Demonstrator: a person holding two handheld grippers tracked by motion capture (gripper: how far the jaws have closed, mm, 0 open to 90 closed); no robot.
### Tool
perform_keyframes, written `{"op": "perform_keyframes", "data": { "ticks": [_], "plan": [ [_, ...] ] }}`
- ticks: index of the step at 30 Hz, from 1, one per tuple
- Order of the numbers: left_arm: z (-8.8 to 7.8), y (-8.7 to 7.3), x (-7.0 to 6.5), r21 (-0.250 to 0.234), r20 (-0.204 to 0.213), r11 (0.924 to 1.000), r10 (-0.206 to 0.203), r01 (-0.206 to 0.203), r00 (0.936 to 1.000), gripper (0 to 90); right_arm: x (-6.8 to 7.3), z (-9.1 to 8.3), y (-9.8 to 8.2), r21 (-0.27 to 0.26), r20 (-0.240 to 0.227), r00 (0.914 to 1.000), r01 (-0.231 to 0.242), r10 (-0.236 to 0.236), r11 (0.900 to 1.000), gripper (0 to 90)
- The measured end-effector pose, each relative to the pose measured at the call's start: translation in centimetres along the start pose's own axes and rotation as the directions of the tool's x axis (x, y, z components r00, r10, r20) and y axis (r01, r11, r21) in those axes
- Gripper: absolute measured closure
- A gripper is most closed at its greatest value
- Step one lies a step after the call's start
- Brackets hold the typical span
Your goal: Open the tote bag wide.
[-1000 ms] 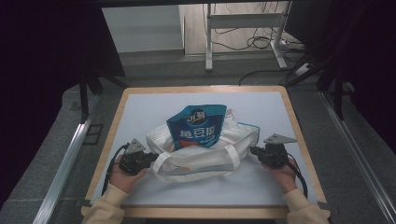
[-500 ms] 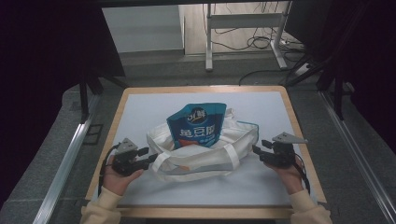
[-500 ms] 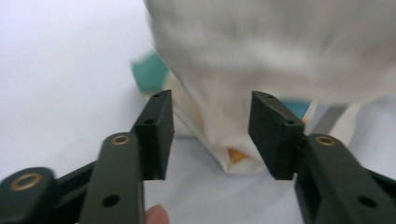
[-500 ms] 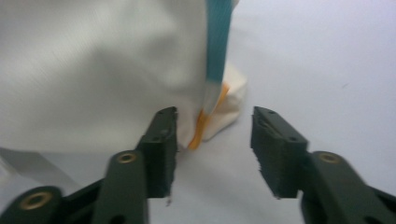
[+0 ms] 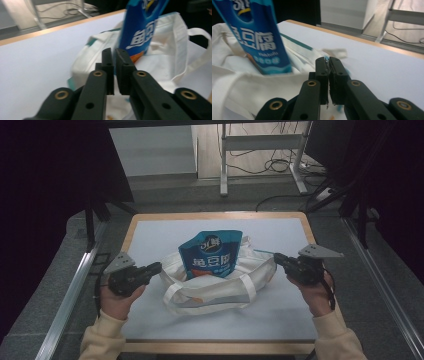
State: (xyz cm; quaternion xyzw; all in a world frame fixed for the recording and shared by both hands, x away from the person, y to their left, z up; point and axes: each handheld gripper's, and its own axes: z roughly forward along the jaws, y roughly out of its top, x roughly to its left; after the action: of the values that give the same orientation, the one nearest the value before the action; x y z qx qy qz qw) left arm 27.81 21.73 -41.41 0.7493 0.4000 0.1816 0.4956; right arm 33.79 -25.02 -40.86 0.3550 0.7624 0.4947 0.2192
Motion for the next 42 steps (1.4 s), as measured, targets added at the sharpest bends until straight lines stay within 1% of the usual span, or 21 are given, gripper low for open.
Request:
{"op": "perform_keyframes", "data": {
  "ticks": [1, 3, 7, 9, 12, 14, 16, 19, 21, 25, 27, 30, 32, 34, 39, 42],
  "plan": [
    [0.4, 0.2, 0.0, 0.009, 0.005, 1.0, 0.002, -0.002, 1.0, 88.4, 0.4, 0.6, 0.5, 0.012, -0.012, 0.9999, 0.012, -0.012, 1.0, 85.4],
    [1.5, 0.3, 0.0, 0.031, 0.015, 0.9995, -0.005, 0.004, 0.9999, 88.8, 0.9, 1.4, 0.9, 0.02, -0.021, 0.9994, 0.029, -0.029, 0.999, 85.5],
    [2.6, -0.1, 0.2, 0.06, 0.018, 0.9981, -0.015, 0.014, 0.9997, 88.7, 1.5, 2.8, 1.1, 0.041, -0.039, 0.9985, 0.04, -0.038, 0.998, 85.6],
    [2.9, -0.5, 0.4, 0.072, 0.017, 0.9971, -0.024, 0.023, 0.9996, 88.7, 1.6, 3.3, 0.8, 0.058, -0.047, 0.9983, 0.037, -0.034, 0.998, 85.6],
    [3.5, -1.6, 0.8, 0.098, 0.024, 0.9944, -0.043, 0.04, 0.9988, 88.7, 1.7, 4.0, 0.0, 0.087, -0.052, 0.9982, 0.034, -0.03, 0.996, 85.6],
    [3.9, -2.4, 0.9, 0.117, 0.03, 0.9917, -0.059, 0.055, 0.9978, 88.4, 1.7, 4.4, -0.8, 0.095, -0.051, 0.9984, 0.027, -0.022, 0.995, 85.7],
    [4.5, -3.1, 0.8, 0.144, 0.03, 0.9881, -0.059, 0.054, 0.9978, 88.2, 1.7, 4.7, -1.7, 0.104, -0.057, 0.9983, 0.015, -0.01, 0.994, 85.9],
    [4.9, -3.7, 0.7, 0.168, 0.029, 0.9844, -0.059, 0.053, 0.9979, 87.9, 1.7, 5.1, -2.9, 0.12, -0.066, 0.9978, 0.0, 0.008, 0.993, 86.1],
    [5.1, -3.8, 0.7, 0.172, 0.026, 0.9838, -0.054, 0.048, 0.9982, 87.7, 1.7, 5.4, -3.6, 0.137, -0.063, 0.998, 0.002, 0.006, 0.991, 86.3],
    [5.2, -4.3, 0.6, 0.181, 0.025, 0.9821, -0.057, 0.052, 0.998, 87.7, 1.6, 5.6, -4.7, 0.147, -0.062, 0.9979, -0.009, 0.018, 0.989, 86.8],
    [5.4, -4.6, 0.6, 0.194, 0.025, 0.9796, -0.06, 0.054, 0.9979, 87.7, 1.5, 5.7, -5.4, 0.153, -0.062, 0.9977, -0.018, 0.027, 0.988, 87.0],
    [5.8, -5.3, 0.5, 0.21, 0.03, 0.9757, -0.07, 0.062, 0.9971, 87.9, 1.4, 5.9, -6.2, 0.179, -0.061, 0.9977, -0.018, 0.03, 0.984, 87.3],
    [5.9, -5.4, 0.5, 0.211, 0.031, 0.9754, -0.071, 0.063, 0.997, 88.0, 1.4, 6.0, -6.6, 0.187, -0.061, 0.9976, -0.021, 0.033, 0.982, 87.5],
    [6.0, -5.6, 0.6, 0.212, 0.032, 0.9758, -0.062, 0.054, 0.9975, 88.2, 1.5, 6.2, -6.9, 0.198, -0.056, 0.9982, -0.01, 0.022, 0.98, 87.8],
    [6.4, -5.9, 0.7, 0.22, 0.033, 0.9738, -0.067, 0.058, 0.9972, 88.6, 1.6, 6.5, -7.5, 0.219, -0.052, 0.9985, -0.005, 0.016, 0.976, 88.2],
    [6.4, -6.0, 0.7, 0.222, 0.033, 0.9735, -0.065, 0.056, 0.9974, 88.6, 1.7, 6.5, -7.7, 0.222, -0.05, 0.9987, 0.0, 0.012, 0.975, 88.3]
  ]
}}
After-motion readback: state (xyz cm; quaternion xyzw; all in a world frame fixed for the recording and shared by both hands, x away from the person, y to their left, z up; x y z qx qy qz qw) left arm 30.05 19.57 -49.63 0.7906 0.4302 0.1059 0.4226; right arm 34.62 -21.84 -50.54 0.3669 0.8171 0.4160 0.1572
